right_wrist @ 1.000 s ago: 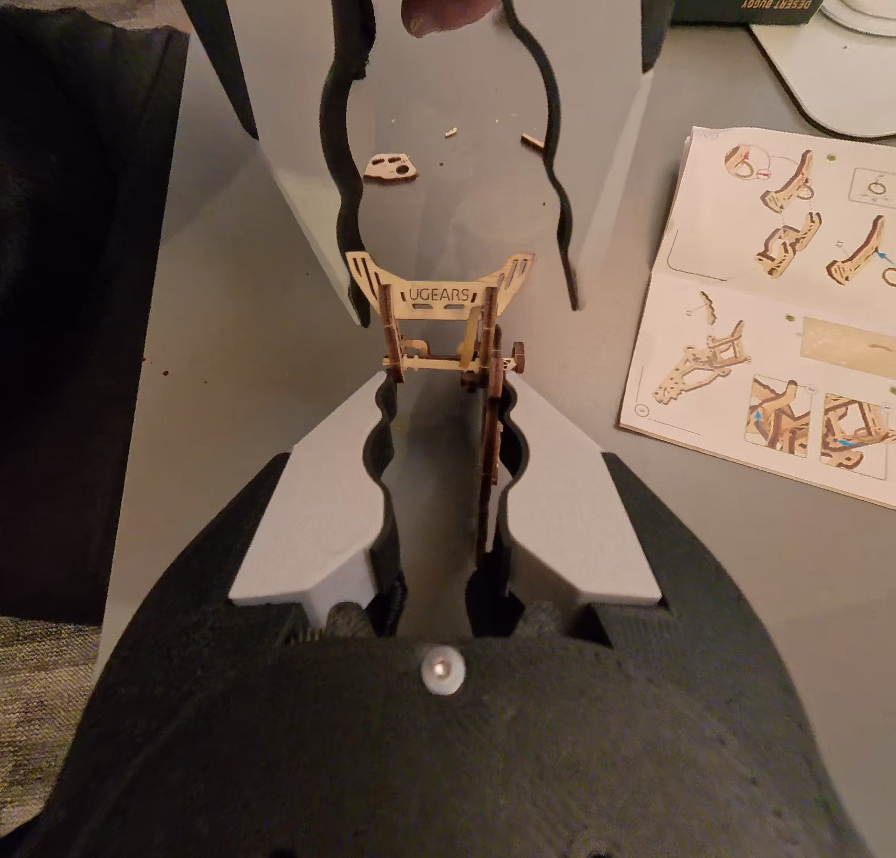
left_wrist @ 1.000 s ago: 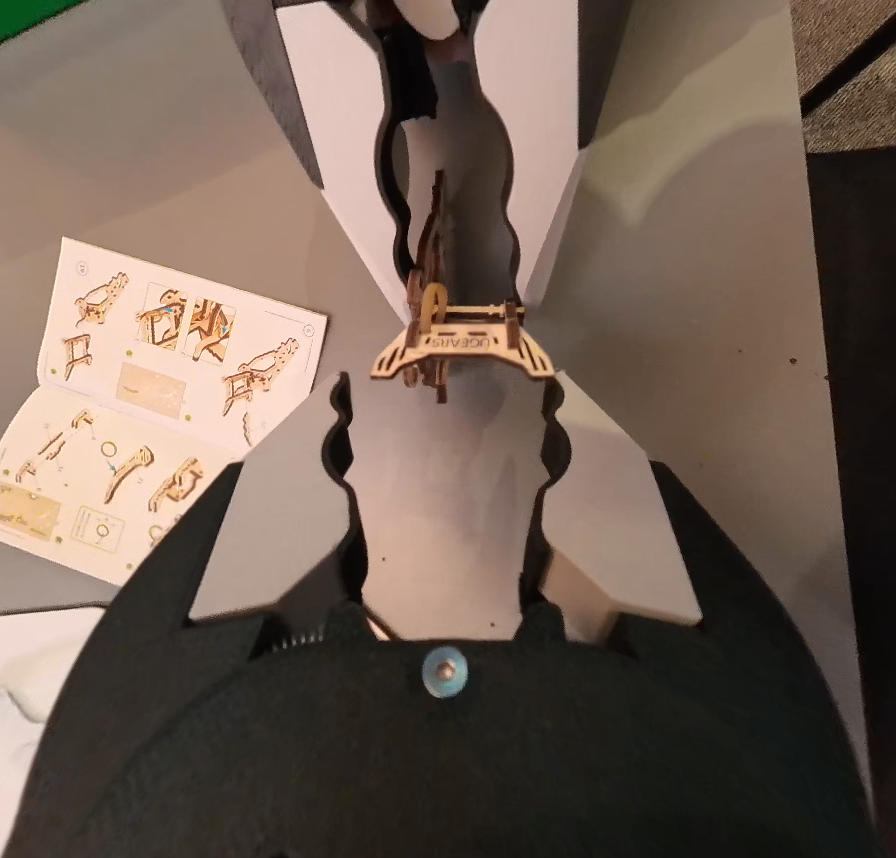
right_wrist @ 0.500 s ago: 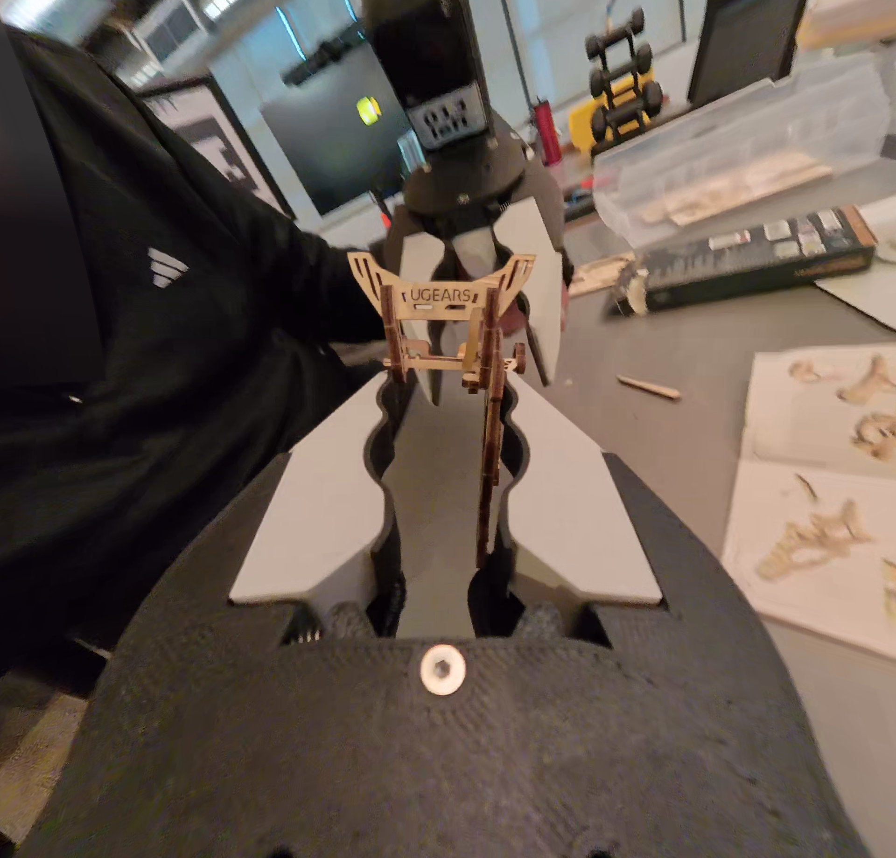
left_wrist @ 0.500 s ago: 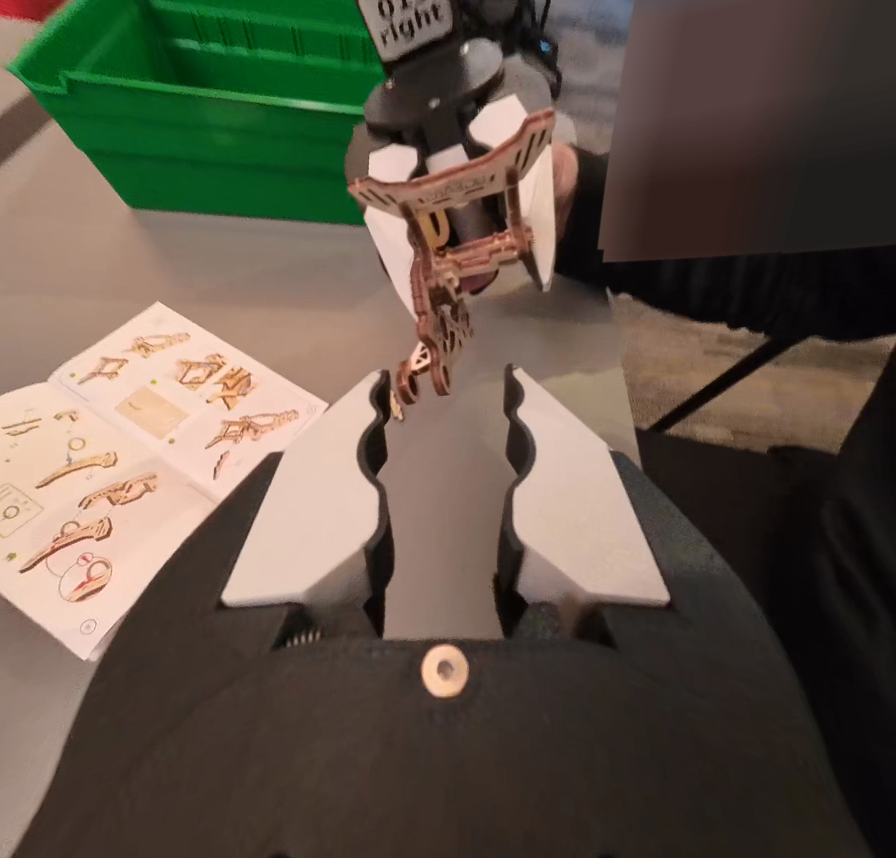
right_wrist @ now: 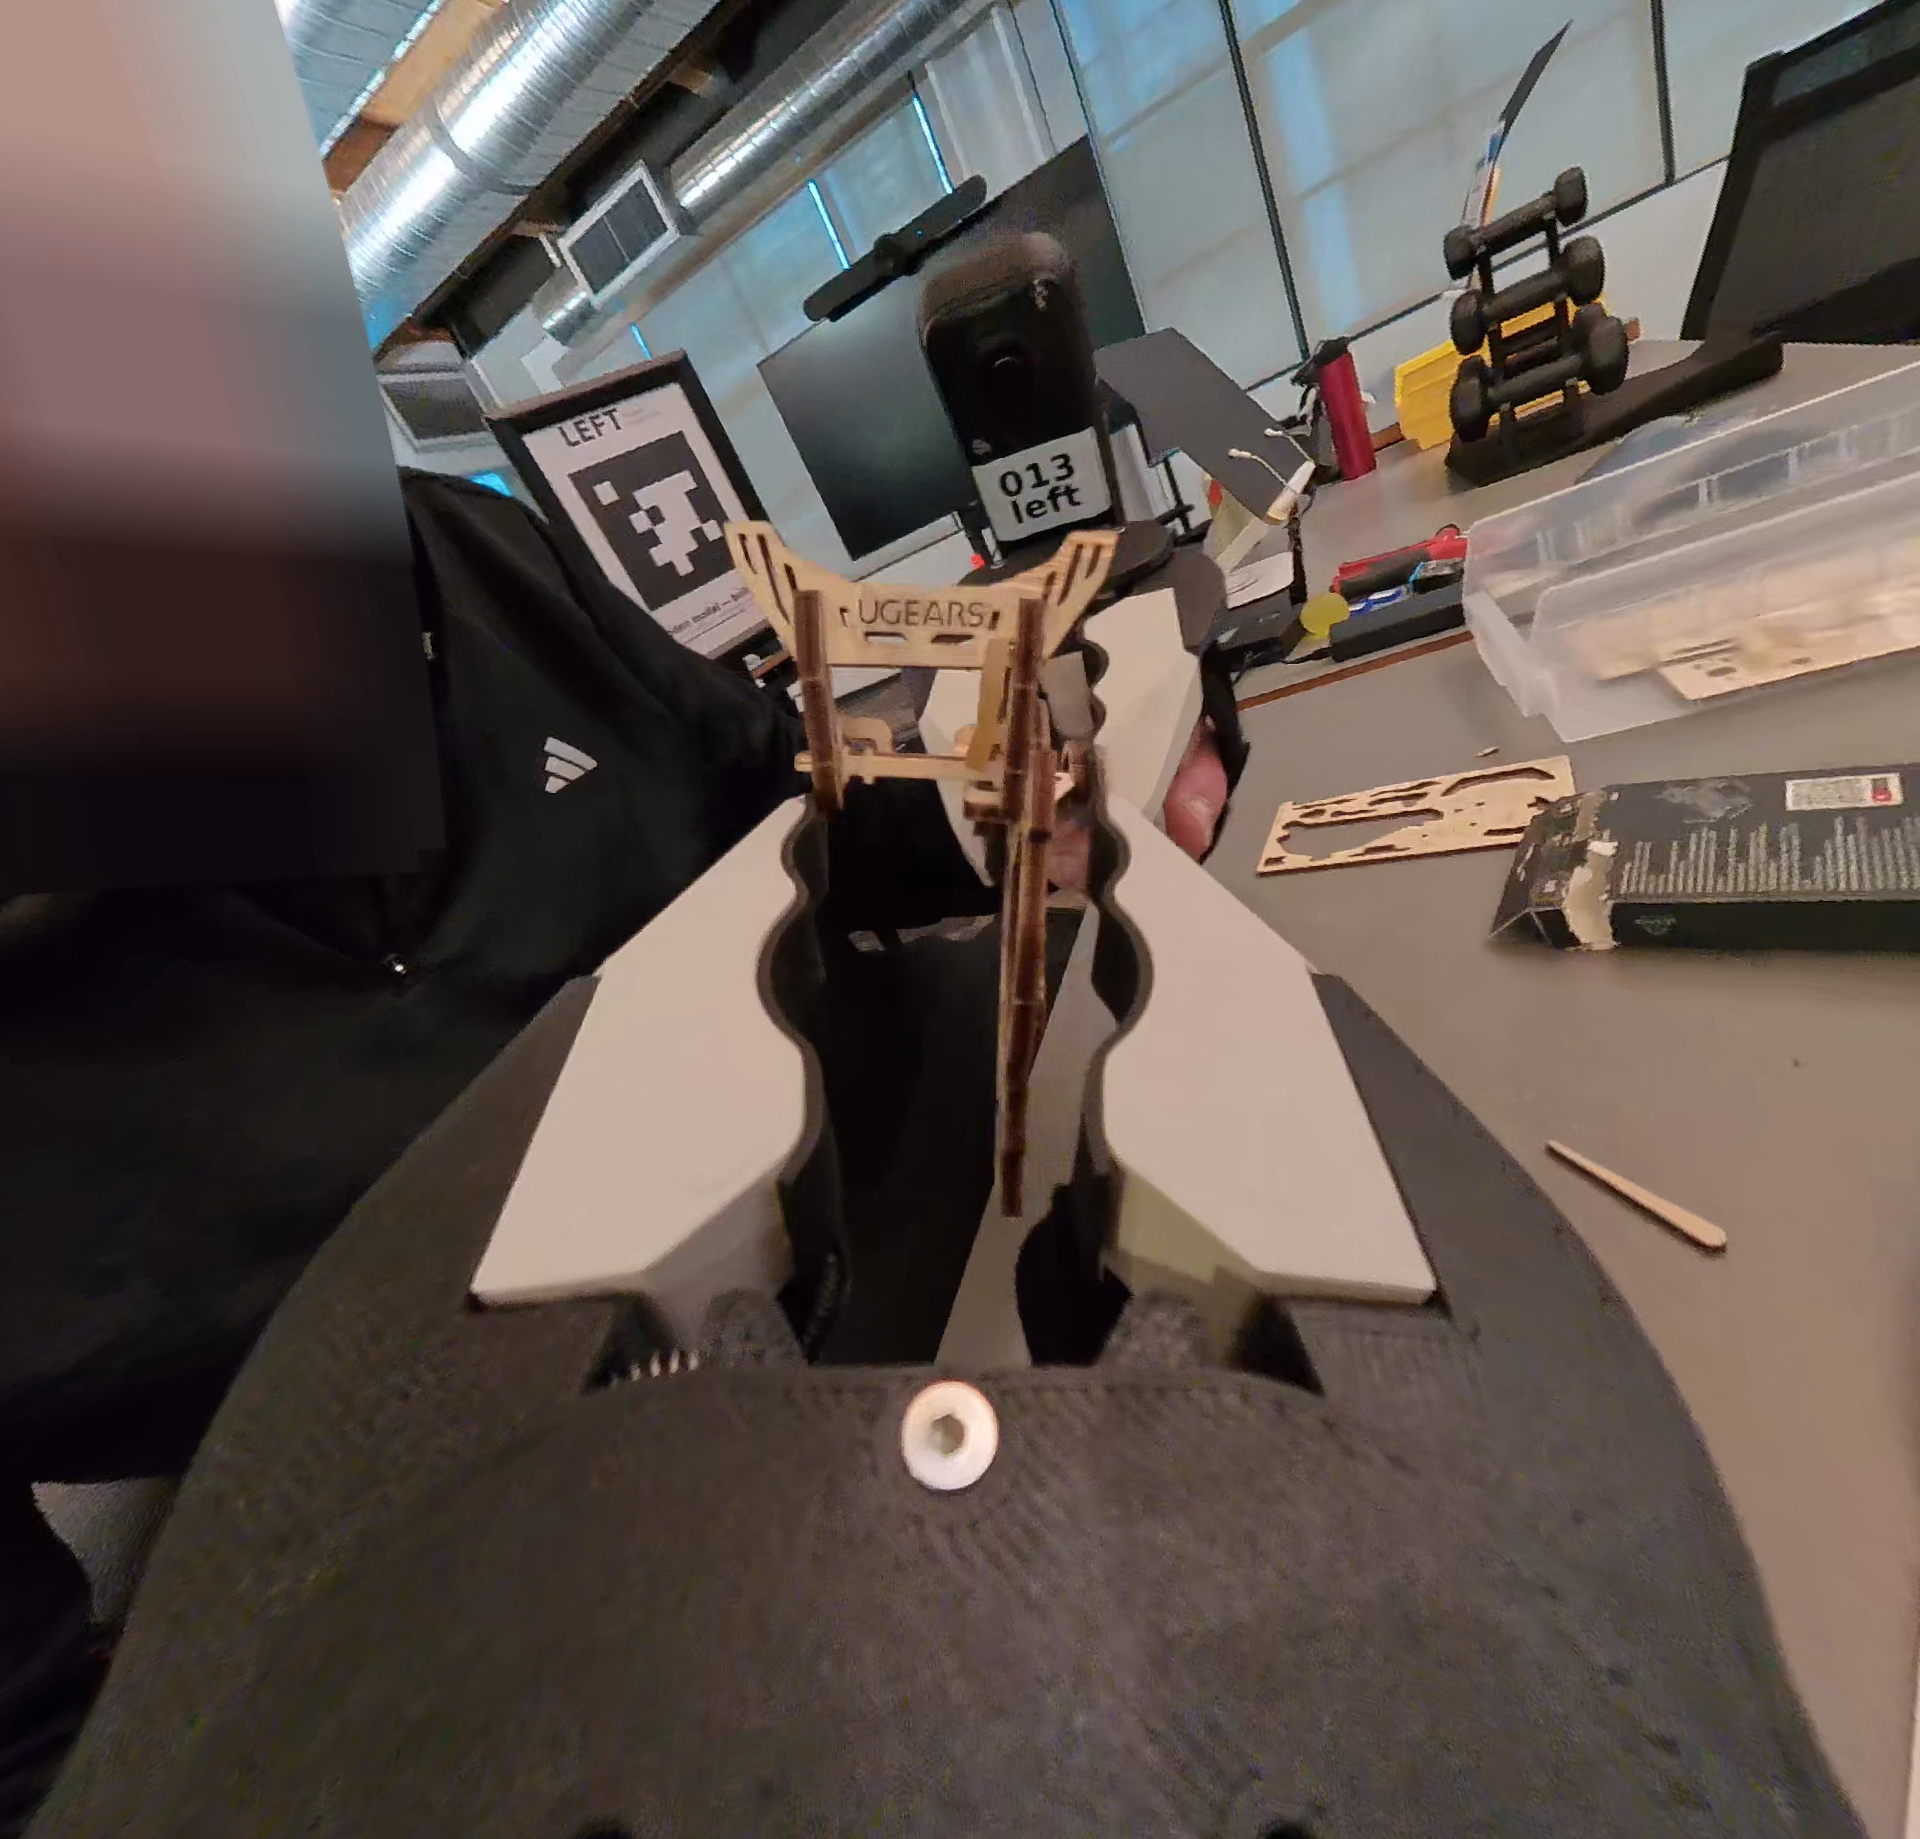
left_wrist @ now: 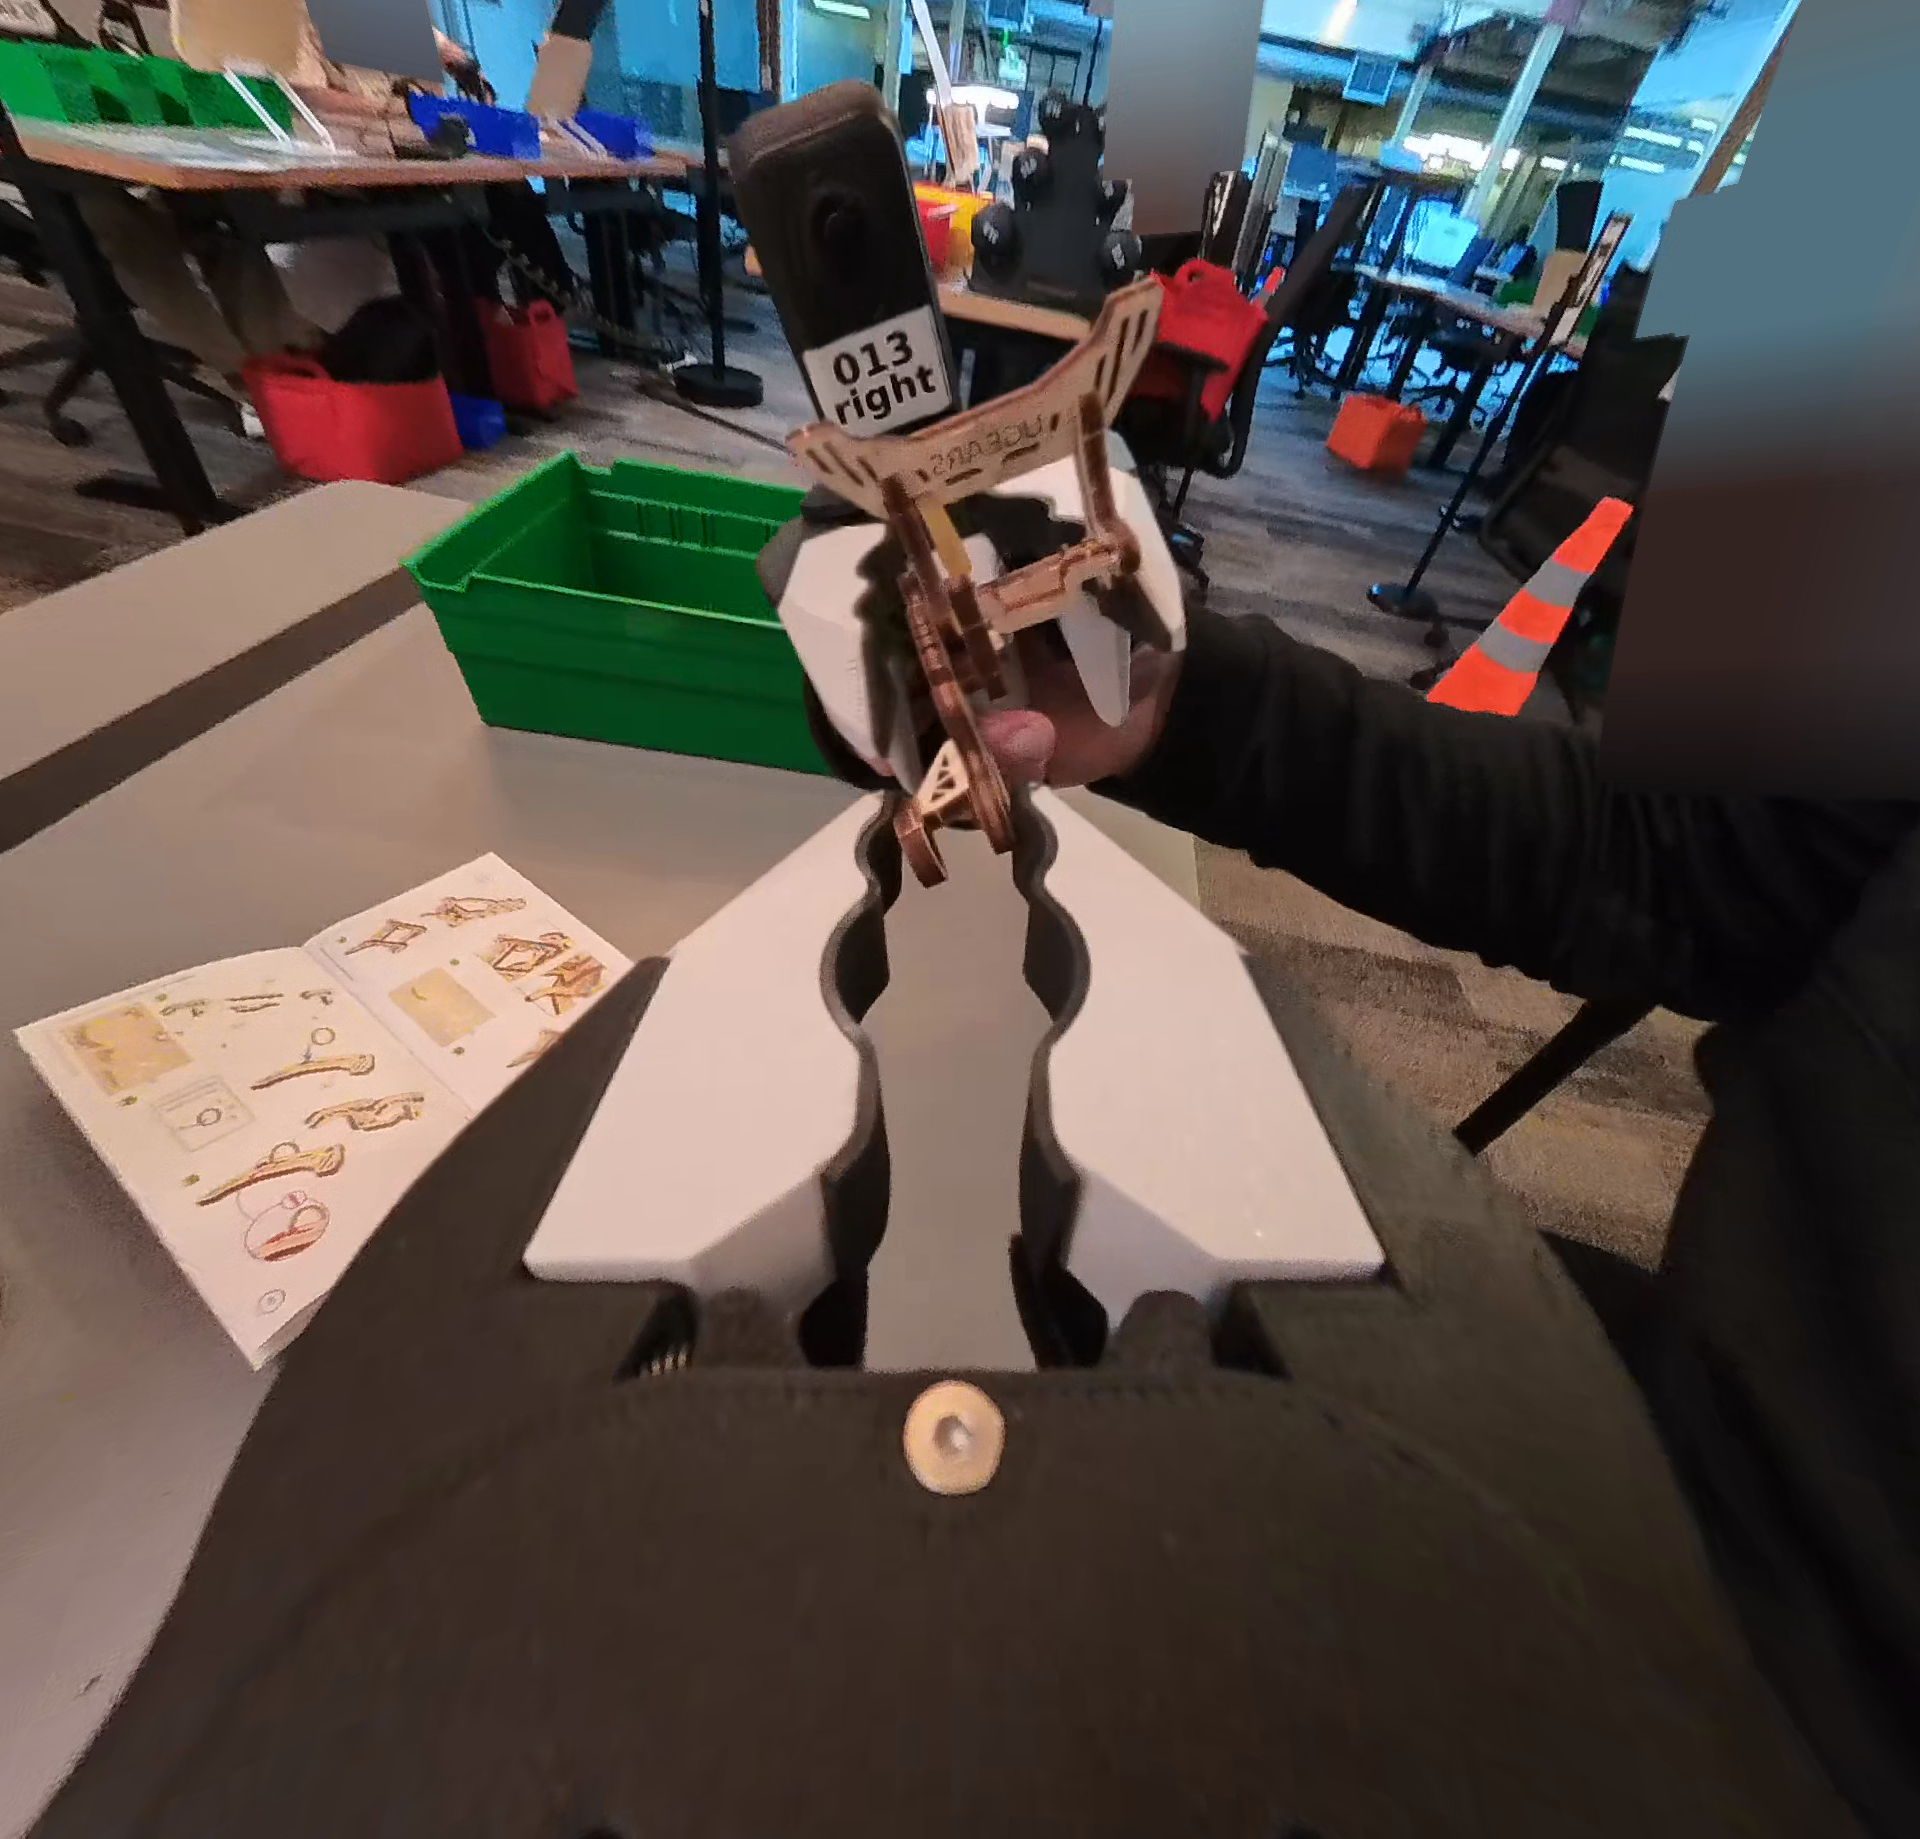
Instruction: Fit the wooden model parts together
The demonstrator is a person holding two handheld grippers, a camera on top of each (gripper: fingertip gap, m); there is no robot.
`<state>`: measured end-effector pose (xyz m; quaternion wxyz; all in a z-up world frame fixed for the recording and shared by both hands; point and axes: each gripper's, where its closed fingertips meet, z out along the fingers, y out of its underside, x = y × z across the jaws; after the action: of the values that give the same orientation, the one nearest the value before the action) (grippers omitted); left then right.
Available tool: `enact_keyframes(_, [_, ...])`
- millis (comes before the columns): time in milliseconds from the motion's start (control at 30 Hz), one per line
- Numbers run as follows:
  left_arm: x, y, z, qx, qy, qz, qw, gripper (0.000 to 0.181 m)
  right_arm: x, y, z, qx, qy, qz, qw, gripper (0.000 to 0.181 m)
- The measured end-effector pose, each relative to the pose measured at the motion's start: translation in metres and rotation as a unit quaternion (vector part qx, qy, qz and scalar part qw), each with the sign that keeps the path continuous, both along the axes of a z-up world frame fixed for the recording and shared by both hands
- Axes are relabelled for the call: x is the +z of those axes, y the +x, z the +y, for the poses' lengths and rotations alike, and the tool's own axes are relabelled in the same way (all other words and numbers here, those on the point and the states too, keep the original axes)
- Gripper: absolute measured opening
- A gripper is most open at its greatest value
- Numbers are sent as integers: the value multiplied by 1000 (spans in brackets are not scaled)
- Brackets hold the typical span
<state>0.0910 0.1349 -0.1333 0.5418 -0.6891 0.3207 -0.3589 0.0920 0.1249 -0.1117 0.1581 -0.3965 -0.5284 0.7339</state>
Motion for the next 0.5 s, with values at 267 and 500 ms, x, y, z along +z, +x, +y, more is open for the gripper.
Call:
enact_keyframes(267, [40, -39, -19, 27, 22, -104, 994, 18, 31, -28, -7, -53, 42, 3, 998, 61])
enact_keyframes(500, [69, -58, -39, 32, 48, -148, 987, 18, 49, -45, -25, -87, 93, -25, 992, 43])
